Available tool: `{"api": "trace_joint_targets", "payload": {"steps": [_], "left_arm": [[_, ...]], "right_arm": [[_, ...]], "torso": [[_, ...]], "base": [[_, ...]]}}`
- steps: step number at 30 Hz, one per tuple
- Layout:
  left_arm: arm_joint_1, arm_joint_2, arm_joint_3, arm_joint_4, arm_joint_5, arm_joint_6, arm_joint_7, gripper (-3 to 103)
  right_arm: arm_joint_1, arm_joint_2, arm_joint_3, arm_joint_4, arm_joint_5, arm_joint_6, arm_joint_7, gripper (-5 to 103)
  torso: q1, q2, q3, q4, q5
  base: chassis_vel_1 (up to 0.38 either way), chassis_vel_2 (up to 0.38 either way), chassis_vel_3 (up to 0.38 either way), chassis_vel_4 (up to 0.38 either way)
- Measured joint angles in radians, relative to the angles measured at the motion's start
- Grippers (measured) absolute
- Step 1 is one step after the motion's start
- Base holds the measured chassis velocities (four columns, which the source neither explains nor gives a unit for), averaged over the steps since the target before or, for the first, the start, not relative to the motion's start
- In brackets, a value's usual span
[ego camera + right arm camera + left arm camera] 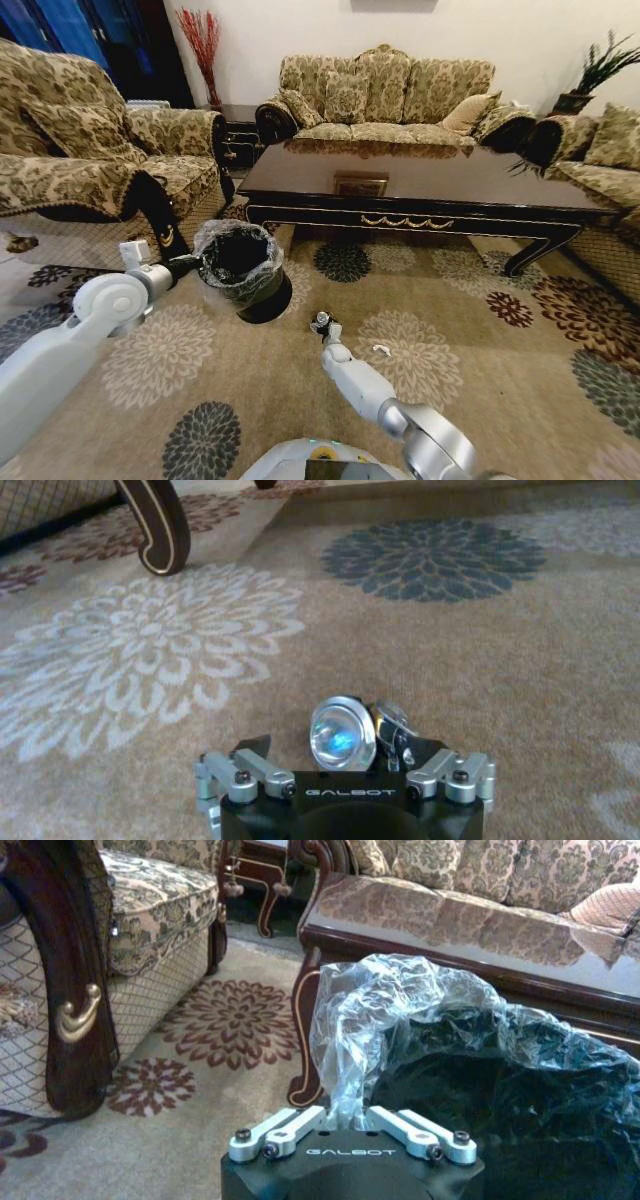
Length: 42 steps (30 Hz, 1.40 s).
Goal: Move to the front of the table and pick up the trash from the floor, then place it into the trash bin.
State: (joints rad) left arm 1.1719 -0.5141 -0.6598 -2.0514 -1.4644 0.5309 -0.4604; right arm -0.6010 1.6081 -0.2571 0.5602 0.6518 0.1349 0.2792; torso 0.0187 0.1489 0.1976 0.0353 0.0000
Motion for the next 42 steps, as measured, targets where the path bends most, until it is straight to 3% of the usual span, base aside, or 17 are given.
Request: {"api": "trace_joint_targets", "payload": {"steps": [2, 4, 7, 9, 10, 15, 18, 20, 25, 33, 35, 39, 41, 42], "left_arm": [[0.000, -0.002, 0.001, 0.000, 0.001, 0.000, 0.000, 4], [0.001, -0.003, 0.001, 0.000, 0.001, 0.000, 0.000, 4], [0.001, -0.003, 0.002, 0.000, 0.001, 0.000, 0.000, 4], [0.001, -0.003, 0.002, 0.000, 0.001, 0.000, 0.000, 4], [0.001, -0.002, 0.002, 0.001, 0.001, 0.000, 0.000, 4], [0.001, -0.002, 0.002, 0.001, 0.002, -0.001, 0.000, 4], [0.001, -0.001, 0.002, 0.001, 0.003, -0.002, 0.000, 4], [0.001, -0.001, 0.002, 0.001, 0.003, -0.003, 0.000, 4], [-0.002, 0.000, 0.012, 0.001, 0.010, -0.005, 0.000, 4], [-0.008, 0.006, 0.018, 0.007, 0.009, -0.006, 0.001, 4], [-0.009, 0.009, 0.014, 0.008, 0.006, -0.006, 0.001, 4], [-0.018, 0.044, -0.027, 0.025, -0.023, -0.005, 0.008, 4], [-0.020, 0.051, -0.034, 0.029, -0.027, -0.005, 0.009, 4], [-0.024, 0.064, -0.043, 0.035, -0.037, -0.004, 0.011, 4]], "right_arm": [[0.002, 0.000, -0.003, -0.008, -0.010, 0.000, -0.003, 81], [0.003, 0.000, -0.004, -0.012, -0.016, -0.002, -0.003, 81], [0.003, 0.000, -0.003, -0.027, -0.035, -0.010, 0.002, 65], [0.003, 0.000, -0.003, -0.027, -0.035, -0.010, 0.002, 65], [0.002, 0.000, -0.001, -0.029, -0.041, -0.009, 0.000, 54], [-0.003, 0.000, 0.003, -0.025, -0.047, -0.008, 0.000, 37], [-0.016, 0.000, 0.002, -0.007, -0.047, -0.014, 0.007, 21], [-0.018, 0.000, 0.002, -0.002, -0.047, -0.015, 0.009, 21], [-0.041, 0.000, -0.004, 0.041, -0.046, -0.016, 0.013, 2], [-0.045, 0.000, 0.024, 0.061, -0.061, 0.008, 0.042, -1], [-0.040, 0.000, 0.029, 0.059, -0.061, 0.008, 0.047, 4], [-0.012, 0.000, 0.063, 0.012, -0.081, 0.007, 0.065, 26], [-0.008, 0.000, 0.069, 0.004, -0.084, 0.006, 0.066, 26], [-0.002, 0.000, 0.077, -0.009, -0.090, 0.005, 0.067, 32]], "torso": [[0.000, 0.000, 0.000, -0.0001, 0.0000], [0.000, 0.000, 0.000, -0.0001, 0.0000], [0.000, 0.000, 0.000, -0.0001, 0.0000], [0.000, 0.000, 0.000, -0.0001, 0.0000], [0.000, 0.000, 0.000, -0.0002, 0.0000], [0.000, 0.000, 0.000, -0.0001, 0.0000], [0.000, 0.000, 0.000, -0.0001, 0.0000], [0.000, 0.000, 0.000, -0.0001, 0.0000], [0.000, 0.000, 0.000, -0.0001, 0.0000], [0.000, 0.000, 0.000, -0.0001, 0.0000], [0.000, 0.000, 0.000, -0.0002, 0.0000], [0.000, 0.000, 0.000, 0.0000, 0.0000], [0.000, 0.000, 0.000, 0.0000, 0.0000], [0.000, 0.000, 0.000, -0.0001, -0.0001]], "base": [[0.000, 0.000, 0.000, 0.000], [0.000, 0.000, 0.000, 0.000], [0.000, 0.000, 0.000, 0.000], [0.000, 0.000, 0.000, 0.000], [0.000, 0.000, 0.000, 0.000], [0.000, 0.000, 0.000, 0.000], [0.000, 0.000, 0.000, 0.000], [0.000, 0.000, 0.000, 0.000], [0.000, 0.000, 0.000, 0.000], [0.000, 0.000, 0.000, 0.000], [0.000, 0.000, 0.000, 0.000], [0.000, 0.000, 0.000, 0.000], [0.000, 0.000, 0.000, 0.000], [0.000, 0.000, 0.000, 0.000]]}}
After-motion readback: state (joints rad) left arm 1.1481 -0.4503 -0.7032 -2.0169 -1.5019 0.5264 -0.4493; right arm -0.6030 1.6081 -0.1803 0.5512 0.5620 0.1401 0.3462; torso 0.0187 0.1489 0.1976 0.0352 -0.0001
